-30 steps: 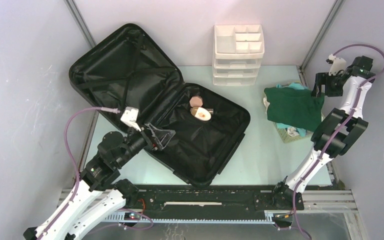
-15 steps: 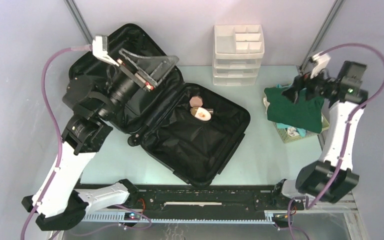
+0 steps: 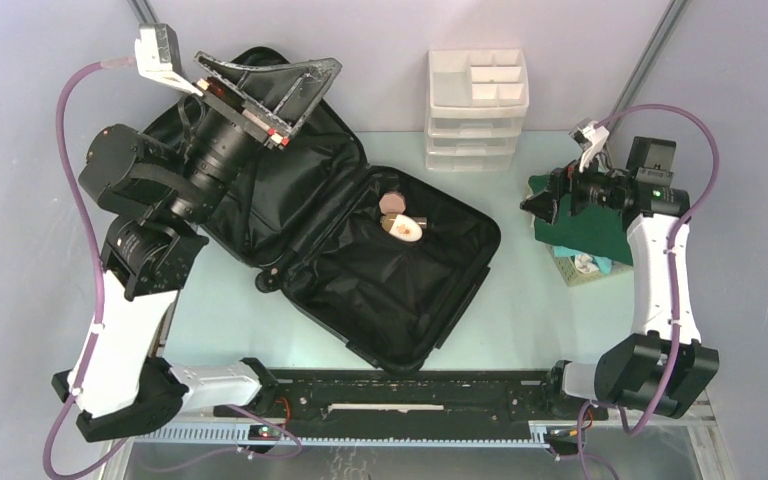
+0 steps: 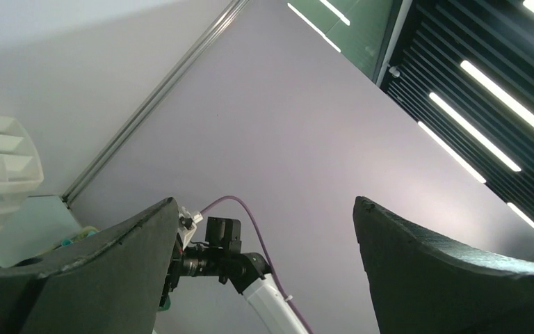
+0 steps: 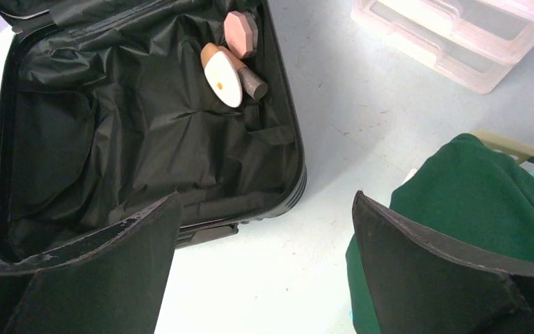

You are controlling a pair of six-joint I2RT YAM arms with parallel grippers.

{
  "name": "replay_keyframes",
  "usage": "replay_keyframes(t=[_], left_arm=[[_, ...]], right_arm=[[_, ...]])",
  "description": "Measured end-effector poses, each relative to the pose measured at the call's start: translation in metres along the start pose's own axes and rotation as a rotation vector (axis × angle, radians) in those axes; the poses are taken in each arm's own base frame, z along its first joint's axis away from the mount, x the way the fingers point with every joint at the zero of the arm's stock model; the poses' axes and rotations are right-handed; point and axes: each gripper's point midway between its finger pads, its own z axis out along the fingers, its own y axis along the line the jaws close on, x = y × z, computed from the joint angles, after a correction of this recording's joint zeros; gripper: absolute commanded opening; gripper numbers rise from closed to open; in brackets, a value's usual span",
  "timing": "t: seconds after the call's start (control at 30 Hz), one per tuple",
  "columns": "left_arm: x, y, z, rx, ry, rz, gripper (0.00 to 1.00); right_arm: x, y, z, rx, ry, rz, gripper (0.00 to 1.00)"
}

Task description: Open, take out, and arrange the luggage

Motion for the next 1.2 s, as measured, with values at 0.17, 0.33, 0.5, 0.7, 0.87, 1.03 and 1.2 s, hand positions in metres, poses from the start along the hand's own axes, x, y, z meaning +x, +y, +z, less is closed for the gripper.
replay_keyframes(t=[0.17,0.33,0.5,0.7,0.87,1.03,1.2], left_arm=[[0.001,-0.001,0.008,0.012,0.008,0.013,1.0],[0.007,0.015,0.008,0.054,0.034,0.042,1.0],[0.033,0.106,-0.014,-0.022,0.076,0.064,1.0],[0.094,0.222,-0.056,-0.237,0.217,0.064,1.0],[0.12,0.248,-0.096,-0.282,0.262,0.126,1.0],[0.126,0.253,-0.118,-0.278,0.243,0.178,0.99],[0.132,0.271,-0.127,-0.32,0.238,0.188,0.99]], right_arm=[[-0.007,0.0,0.004,-0.004,-0.021,-0.013,1.0],[-0.03,-0.01,0.018,-0.025,-0.078,0.004,0.97],[-0.06,-0.026,0.056,-0.079,-0.122,0.076,0.93],[-0.065,-0.038,0.111,-0.093,-0.061,0.004,0.96],[-0.113,-0.066,0.137,-0.072,-0.049,-0.334,0.92],[-0.138,-0.099,0.147,-0.025,-0.045,-0.566,0.69],[-0.124,-0.121,0.167,-0.005,-0.006,-0.619,0.67]])
